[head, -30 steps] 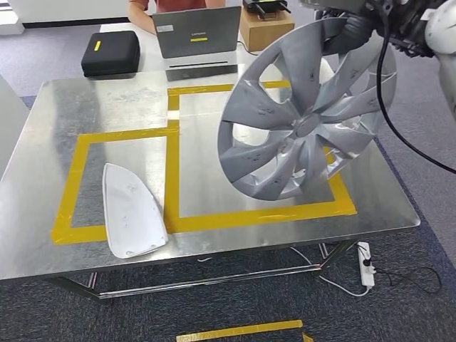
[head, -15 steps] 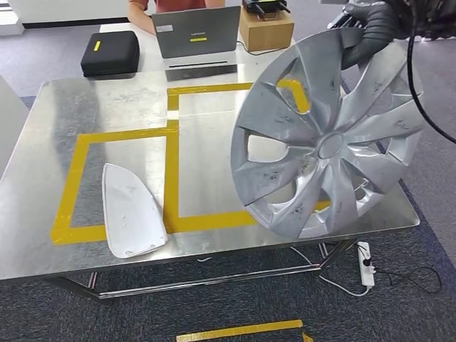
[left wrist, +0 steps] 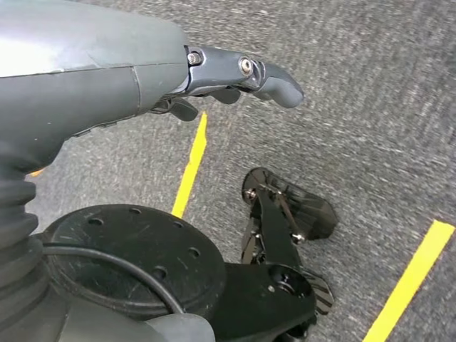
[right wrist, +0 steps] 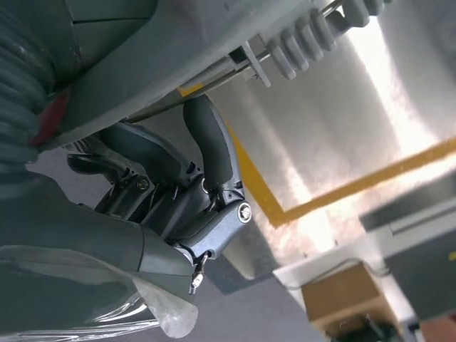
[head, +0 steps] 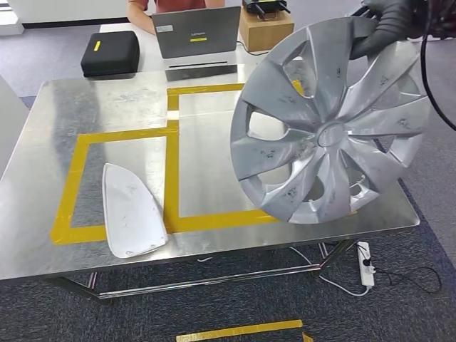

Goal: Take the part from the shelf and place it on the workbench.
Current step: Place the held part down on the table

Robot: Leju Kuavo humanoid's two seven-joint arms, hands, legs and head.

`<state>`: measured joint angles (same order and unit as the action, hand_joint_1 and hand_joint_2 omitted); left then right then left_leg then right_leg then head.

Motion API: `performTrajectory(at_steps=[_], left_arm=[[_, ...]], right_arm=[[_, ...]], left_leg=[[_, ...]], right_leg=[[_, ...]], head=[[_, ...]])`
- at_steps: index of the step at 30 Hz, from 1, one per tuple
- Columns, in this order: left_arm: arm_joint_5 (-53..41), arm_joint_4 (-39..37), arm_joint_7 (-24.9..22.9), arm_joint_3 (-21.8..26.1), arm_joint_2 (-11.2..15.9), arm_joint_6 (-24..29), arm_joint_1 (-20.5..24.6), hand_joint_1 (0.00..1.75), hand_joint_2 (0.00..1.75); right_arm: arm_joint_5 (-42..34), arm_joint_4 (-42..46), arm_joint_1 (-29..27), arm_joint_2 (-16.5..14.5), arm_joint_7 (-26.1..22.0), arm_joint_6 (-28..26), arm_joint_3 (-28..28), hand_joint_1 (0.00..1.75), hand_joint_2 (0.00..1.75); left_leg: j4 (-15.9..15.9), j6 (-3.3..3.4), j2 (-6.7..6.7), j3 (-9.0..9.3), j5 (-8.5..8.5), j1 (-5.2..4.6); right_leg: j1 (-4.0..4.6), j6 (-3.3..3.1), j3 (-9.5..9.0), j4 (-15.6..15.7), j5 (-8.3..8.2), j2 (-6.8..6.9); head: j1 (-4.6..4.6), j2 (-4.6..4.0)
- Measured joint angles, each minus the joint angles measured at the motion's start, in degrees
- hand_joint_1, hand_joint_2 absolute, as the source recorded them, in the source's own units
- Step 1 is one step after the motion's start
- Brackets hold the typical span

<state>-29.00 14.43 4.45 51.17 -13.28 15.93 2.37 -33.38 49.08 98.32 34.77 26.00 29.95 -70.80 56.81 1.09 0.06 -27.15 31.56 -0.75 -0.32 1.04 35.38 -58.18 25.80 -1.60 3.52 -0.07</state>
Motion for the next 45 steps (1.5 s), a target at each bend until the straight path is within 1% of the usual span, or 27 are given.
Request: performTrajectory(at_steps=[5,9,14,18,21,24,30,34,39,45], left_arm=[[-0.2,0.0,-1.1,0.6,-0.1,0.8,0.2,0.0,1.75],[-0.3,0.0,-1.9,1.0,-0.1,1.1,0.3,0.0,1.75],[-0.4,0.0,-2.6,1.7,0.0,1.2,0.4,0.0,1.75],[-0.4,0.0,-3.6,2.4,0.0,1.4,0.5,0.0,1.75],[-0.4,0.0,-3.9,2.9,0.0,1.5,0.6,0.0,1.75],[-0.4,0.0,-4.0,3.2,0.0,1.6,0.7,0.0,1.75],[0.0,0.0,-4.0,3.4,0.0,1.8,0.8,0.0,1.75],[0.6,0.0,-4.1,4.3,0.0,1.9,0.9,0.0,1.75],[-0.2,0.0,-4.1,4.7,-0.1,1.9,1.0,0.0,1.75],[-3.3,0.0,-4.6,4.7,-0.1,1.7,1.0,0.0,1.75]], right_arm=[[3.6,-2.5,-3.2,1.5,-5.5,-7.1,-1.5,1.75,1.75],[7.6,-4.2,-7.5,2.0,-8.0,-11.4,-1.1,1.75,1.75],[12.1,-5.6,-12.7,2.2,-9.2,-13.9,2.1,1.75,1.75],[17.6,-5.9,-17.2,2.1,-10.3,-16.6,7.5,1.75,1.75],[19.9,-5.9,-19.8,2.1,-10.8,-17.3,11.9,1.75,1.75],[20.6,-5.9,-21.0,2.1,-10.8,-17.3,14.4,1.75,1.75],[21.9,-5.9,-22.2,2.1,-10.8,-17.2,16.8,1.75,1.75],[24.6,-5.8,-23.1,1.9,-11.0,-17.2,19.1,1.75,1.75],[32.0,-4.5,-24.9,1.0,-12.5,-17.4,23.1,1.75,1.75],[45.8,-0.5,-28.0,-1.8,-14.8,-20.8,29.1,1.75,1.75]], left_leg=[[0.0,0.0,0.02,0.0,0.0,-0.01],[0.0,0.01,0.09,0.03,0.01,-0.01],[0.0,0.01,0.09,0.02,0.01,0.0],[0.0,0.01,0.08,-0.01,0.0,0.05],[0.0,0.02,0.06,-0.06,-0.01,0.06],[0.0,0.02,0.07,-0.13,-0.01,0.06],[0.0,0.02,0.07,-0.15,-0.01,0.05],[0.0,0.02,0.07,-0.16,0.0,0.05],[0.0,0.02,0.07,-0.17,0.0,0.05],[0.0,0.02,0.07,-0.17,-0.01,0.06]], right_leg=[[-0.01,0.01,-0.02,0.0,-0.01,-0.01],[-0.02,0.04,-0.01,0.0,-0.03,-0.1],[-0.01,0.04,0.01,0.0,-0.03,-0.09],[0.03,0.04,0.0,0.0,-0.03,-0.06],[0.04,0.04,0.0,0.0,-0.03,0.0],[0.04,0.04,-0.01,0.0,-0.03,-0.02],[0.02,0.04,-0.02,0.0,-0.03,0.0],[0.0,0.04,-0.03,0.0,-0.03,0.01],[0.01,0.04,-0.03,0.0,-0.03,0.01],[0.02,0.03,-0.02,0.0,-0.03,-0.01]], head=[[0.0,0.0],[-0.01,0.0],[-0.02,0.0],[-0.01,0.0],[-0.01,0.0],[0.0,0.0],[-0.01,0.0],[-0.01,0.0],[-0.01,0.0],[-0.01,0.0]])
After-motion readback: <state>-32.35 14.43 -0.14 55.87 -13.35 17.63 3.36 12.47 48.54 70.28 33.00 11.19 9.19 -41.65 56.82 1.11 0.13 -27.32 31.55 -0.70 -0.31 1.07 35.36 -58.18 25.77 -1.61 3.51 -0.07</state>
